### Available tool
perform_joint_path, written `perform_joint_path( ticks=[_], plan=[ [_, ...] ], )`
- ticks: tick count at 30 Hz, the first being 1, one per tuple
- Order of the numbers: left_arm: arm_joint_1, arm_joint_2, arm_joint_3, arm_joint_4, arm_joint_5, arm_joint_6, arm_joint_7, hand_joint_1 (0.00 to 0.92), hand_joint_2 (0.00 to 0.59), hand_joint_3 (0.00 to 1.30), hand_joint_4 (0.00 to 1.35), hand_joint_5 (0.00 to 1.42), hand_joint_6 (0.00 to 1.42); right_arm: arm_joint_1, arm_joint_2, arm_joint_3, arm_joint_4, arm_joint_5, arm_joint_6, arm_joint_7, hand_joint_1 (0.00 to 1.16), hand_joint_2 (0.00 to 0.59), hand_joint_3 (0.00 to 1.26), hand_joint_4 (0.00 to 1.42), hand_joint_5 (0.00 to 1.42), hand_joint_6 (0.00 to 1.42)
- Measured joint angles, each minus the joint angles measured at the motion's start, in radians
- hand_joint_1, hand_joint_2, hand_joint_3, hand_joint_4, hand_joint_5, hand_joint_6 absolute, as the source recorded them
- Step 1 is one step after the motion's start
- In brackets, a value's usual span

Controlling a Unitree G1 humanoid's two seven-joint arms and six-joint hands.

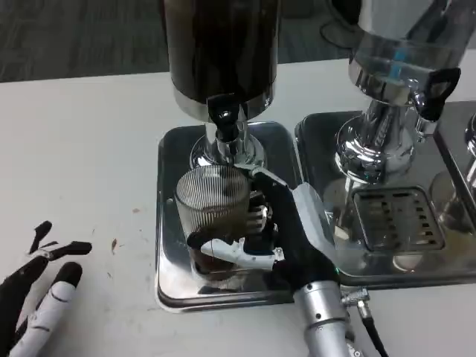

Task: Grasp the cup under the faucet to collect the drink, then remove the cup.

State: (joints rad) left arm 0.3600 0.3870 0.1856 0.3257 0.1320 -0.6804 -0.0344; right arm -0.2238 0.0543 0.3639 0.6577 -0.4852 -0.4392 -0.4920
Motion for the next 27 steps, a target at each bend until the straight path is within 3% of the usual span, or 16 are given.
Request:
perform_joint_path(
  ticks=[11,16,27],
  plan=[
    [-0.045,0.005,-0.021,0.013,0.008,0.000,-0.029,0.000,0.205,0.34,0.00,0.07,0.00,0.055,-0.022,-0.010,-0.056,-0.021,-0.008,-0.028,1.01,0.138,0.51,0.61,0.89,1.35],
    [-0.056,0.025,-0.035,0.019,0.038,-0.001,-0.033,0.000,0.177,0.06,0.00,0.00,0.00,0.083,-0.027,-0.012,-0.083,-0.037,-0.011,-0.049,1.02,0.109,0.53,0.63,0.89,1.36],
    [-0.074,0.073,-0.042,0.024,0.117,-0.010,-0.024,0.000,0.160,0.00,0.00,0.00,0.00,0.144,-0.042,-0.008,-0.160,-0.057,-0.027,-0.054,1.03,0.103,0.54,0.64,0.91,1.36]
  ],
)
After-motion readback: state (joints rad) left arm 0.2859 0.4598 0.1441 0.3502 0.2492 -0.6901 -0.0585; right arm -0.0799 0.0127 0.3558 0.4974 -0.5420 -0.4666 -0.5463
